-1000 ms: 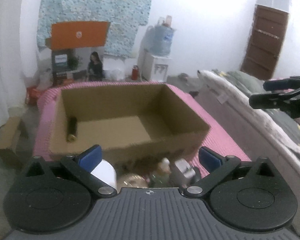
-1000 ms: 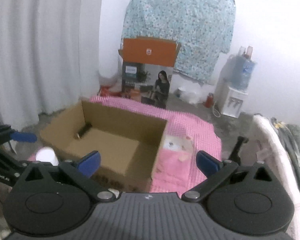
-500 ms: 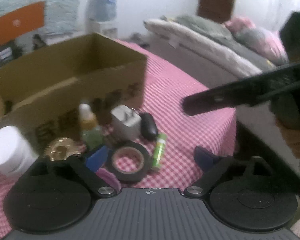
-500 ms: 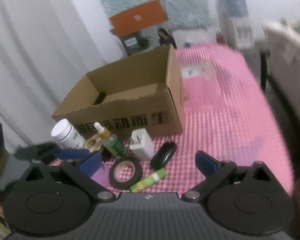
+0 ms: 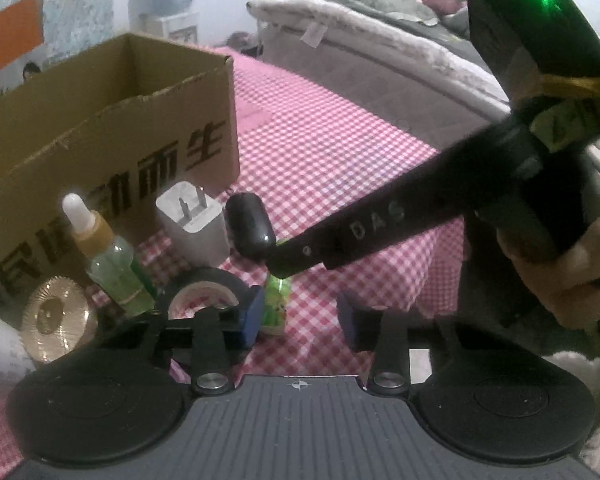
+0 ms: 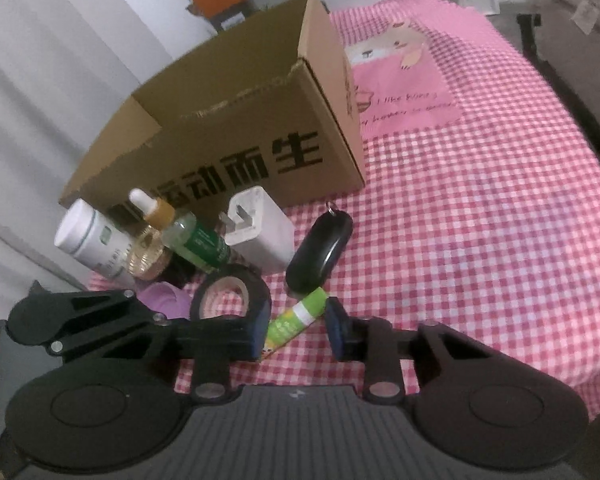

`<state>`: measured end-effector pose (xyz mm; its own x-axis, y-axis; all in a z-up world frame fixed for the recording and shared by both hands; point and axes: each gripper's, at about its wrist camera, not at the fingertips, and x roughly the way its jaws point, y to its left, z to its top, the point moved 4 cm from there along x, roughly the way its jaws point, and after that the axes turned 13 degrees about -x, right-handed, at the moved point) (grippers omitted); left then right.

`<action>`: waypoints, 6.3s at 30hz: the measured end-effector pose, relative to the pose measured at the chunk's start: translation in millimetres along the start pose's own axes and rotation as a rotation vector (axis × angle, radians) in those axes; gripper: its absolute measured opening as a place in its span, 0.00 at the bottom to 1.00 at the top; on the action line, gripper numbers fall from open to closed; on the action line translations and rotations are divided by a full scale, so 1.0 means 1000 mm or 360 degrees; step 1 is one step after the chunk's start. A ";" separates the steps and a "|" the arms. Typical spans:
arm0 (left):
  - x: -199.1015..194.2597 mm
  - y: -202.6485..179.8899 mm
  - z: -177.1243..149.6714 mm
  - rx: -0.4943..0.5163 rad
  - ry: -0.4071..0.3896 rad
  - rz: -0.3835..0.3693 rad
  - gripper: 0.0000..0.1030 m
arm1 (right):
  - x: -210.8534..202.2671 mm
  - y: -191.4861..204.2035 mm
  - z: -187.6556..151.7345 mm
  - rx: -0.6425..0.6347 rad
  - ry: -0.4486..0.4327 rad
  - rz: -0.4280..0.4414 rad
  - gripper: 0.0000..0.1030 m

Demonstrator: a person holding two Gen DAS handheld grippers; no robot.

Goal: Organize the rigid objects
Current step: 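Lower the right gripper onto the green glue stick and close, then carry the glue stick into the box with the right gripper and release, then withdraw the right gripper from the box back over the table, then lower the right gripper onto the black mouse and close on it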

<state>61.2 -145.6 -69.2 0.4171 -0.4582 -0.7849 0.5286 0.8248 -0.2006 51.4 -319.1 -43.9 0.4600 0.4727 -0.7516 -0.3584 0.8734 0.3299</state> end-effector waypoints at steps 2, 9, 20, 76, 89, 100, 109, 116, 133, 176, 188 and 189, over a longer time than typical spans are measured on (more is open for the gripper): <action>0.004 0.001 0.001 -0.0021 0.0024 -0.0003 0.34 | 0.004 -0.001 0.000 0.0001 0.0022 0.0003 0.25; 0.012 0.000 -0.002 -0.0094 0.0090 -0.0091 0.33 | 0.009 -0.012 -0.002 0.0057 0.0025 0.0024 0.25; 0.028 -0.007 0.005 -0.0058 0.0094 -0.0003 0.30 | 0.009 -0.012 0.000 -0.0008 0.0051 0.0027 0.25; -0.093 0.192 0.093 -0.0658 -0.0334 0.0458 0.25 | 0.139 0.105 0.224 -0.0139 0.0238 0.0612 0.23; -0.141 0.132 0.081 -0.0554 -0.0597 0.0364 0.64 | 0.013 0.061 0.171 -0.0128 -0.0139 0.0615 0.52; -0.122 0.060 0.053 -0.0342 -0.0540 0.0121 0.91 | -0.074 0.008 0.076 0.0117 -0.0391 0.0444 0.52; -0.053 0.007 0.038 -0.0118 -0.0325 -0.0024 0.91 | -0.056 -0.037 0.020 0.0324 -0.0332 0.0315 0.51; -0.011 0.001 0.034 -0.0089 -0.0153 -0.0013 0.67 | -0.022 -0.041 0.013 0.0276 -0.0227 0.0275 0.43; 0.036 -0.011 0.033 -0.0041 0.0004 0.0100 0.60 | 0.043 -0.031 0.039 -0.0058 -0.0048 0.0106 0.39; 0.036 -0.004 0.030 -0.0255 -0.0018 0.0044 0.57 | 0.022 -0.034 0.042 -0.0095 -0.0135 0.0187 0.35; 0.037 0.009 0.030 -0.0358 -0.0013 -0.0004 0.45 | 0.040 -0.036 0.025 0.0073 -0.0010 0.0384 0.32; 0.038 0.010 0.030 -0.0356 -0.0013 -0.0001 0.41 | 0.039 -0.037 0.023 0.0094 -0.0014 0.0396 0.33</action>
<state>104.4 -165.1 -82.9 0.4232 -0.4607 -0.7802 0.3523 0.8770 -0.3267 101.9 -330.6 -72.4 0.3704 0.6748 -0.6383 -0.4134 0.7351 0.5373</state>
